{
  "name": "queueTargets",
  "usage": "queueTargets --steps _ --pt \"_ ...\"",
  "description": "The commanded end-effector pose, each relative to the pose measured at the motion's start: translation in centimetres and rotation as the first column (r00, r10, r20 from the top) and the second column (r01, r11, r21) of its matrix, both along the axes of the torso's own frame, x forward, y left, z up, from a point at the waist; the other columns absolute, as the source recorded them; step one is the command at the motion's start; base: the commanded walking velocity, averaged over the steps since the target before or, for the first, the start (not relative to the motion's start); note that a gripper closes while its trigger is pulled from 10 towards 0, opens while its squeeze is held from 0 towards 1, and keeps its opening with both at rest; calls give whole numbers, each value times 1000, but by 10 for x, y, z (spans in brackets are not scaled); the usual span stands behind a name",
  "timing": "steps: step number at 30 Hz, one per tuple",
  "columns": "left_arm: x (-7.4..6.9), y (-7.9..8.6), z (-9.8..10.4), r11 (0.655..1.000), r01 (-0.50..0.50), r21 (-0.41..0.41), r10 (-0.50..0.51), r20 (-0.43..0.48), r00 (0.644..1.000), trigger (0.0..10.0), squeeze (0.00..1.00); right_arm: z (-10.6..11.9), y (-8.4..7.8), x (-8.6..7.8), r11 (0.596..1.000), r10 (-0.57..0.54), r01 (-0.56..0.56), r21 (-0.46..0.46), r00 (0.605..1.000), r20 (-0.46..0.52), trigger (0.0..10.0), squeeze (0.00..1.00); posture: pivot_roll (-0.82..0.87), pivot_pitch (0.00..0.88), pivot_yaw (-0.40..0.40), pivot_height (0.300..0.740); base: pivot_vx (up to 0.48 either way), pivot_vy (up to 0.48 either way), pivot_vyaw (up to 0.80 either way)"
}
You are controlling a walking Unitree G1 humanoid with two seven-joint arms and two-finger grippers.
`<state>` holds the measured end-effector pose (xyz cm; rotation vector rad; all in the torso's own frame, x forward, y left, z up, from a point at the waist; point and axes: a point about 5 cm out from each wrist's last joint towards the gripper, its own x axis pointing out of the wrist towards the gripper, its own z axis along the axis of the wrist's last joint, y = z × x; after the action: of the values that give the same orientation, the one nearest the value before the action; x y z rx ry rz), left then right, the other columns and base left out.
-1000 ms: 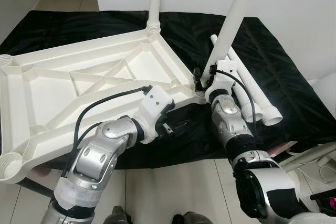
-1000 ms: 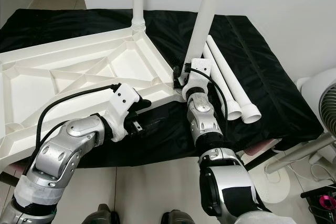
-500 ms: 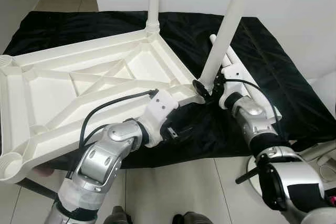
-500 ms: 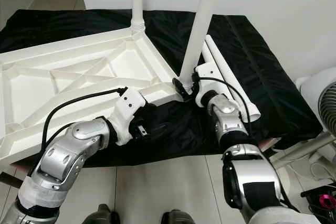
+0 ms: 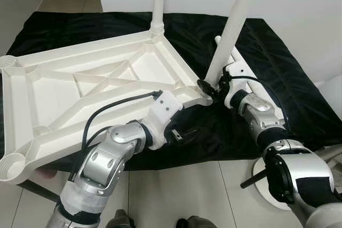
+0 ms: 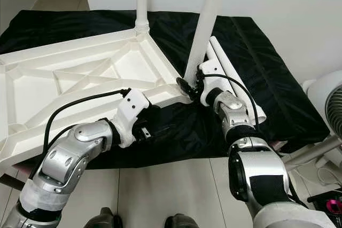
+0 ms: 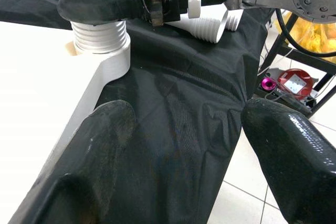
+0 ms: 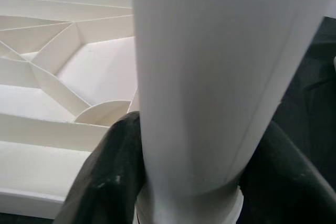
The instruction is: Building children table
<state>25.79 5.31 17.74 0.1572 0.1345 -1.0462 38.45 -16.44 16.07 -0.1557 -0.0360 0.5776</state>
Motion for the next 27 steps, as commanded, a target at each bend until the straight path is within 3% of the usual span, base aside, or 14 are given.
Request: queueTargets --steps 1,2,3,4,5,10,11,12,27 --pt "1 0 5 999 -47 11 47 29 998 10000 0 2 2 1 1000 12 -12 -9 1000 5 3804 0 -10 30 -16 740 0 0 0" --pt "2 0 5 999 -46 11 46 31 998 10000 0 3 3 2 1000 10 -10 -8 1000 3 2118 0 -9 30 -17 740 0 0 0" --pt "2 0 5 999 -46 11 46 31 998 10000 0 3 3 2 1000 10 -10 -8 1000 3 2118 0 -9 30 -17 740 0 0 0" --pt "2 -1 5 999 -46 10 45 31 998 10000 0 2 3 2 1000 7 -7 -4 1000 0 627 0 -8 29 -17 740 0 0 0" --pt "2 -1 6 999 -46 9 45 31 998 10000 0 0 3 2 1000 3 -3 -2 1000 -9 0 0 -6 29 -18 740 0 0 0" --pt "1 -1 6 999 -46 8 46 31 998 10000 0 -6 2 0 1000 -6 6 3 999 -33 0 0 -5 30 -20 740 0 0 0" --pt "1 -1 6 999 -46 7 46 31 998 10000 0 -9 1 -1 1000 -22 22 6 999 -45 4353 0 -8 32 -19 740 0 0 0" --pt "1 -1 6 999 -45 7 45 29 999 10000 0 -12 0 -1 999 -34 35 18 997 -65 10000 0 -11 32 -17 740 0 0 0" --pt "0 -4 5 1000 -21 9 21 21 1000 10000 0 -15 -1 3 989 -120 131 67 981 -152 10000 0 -25 40 -4 740 0 0 0"
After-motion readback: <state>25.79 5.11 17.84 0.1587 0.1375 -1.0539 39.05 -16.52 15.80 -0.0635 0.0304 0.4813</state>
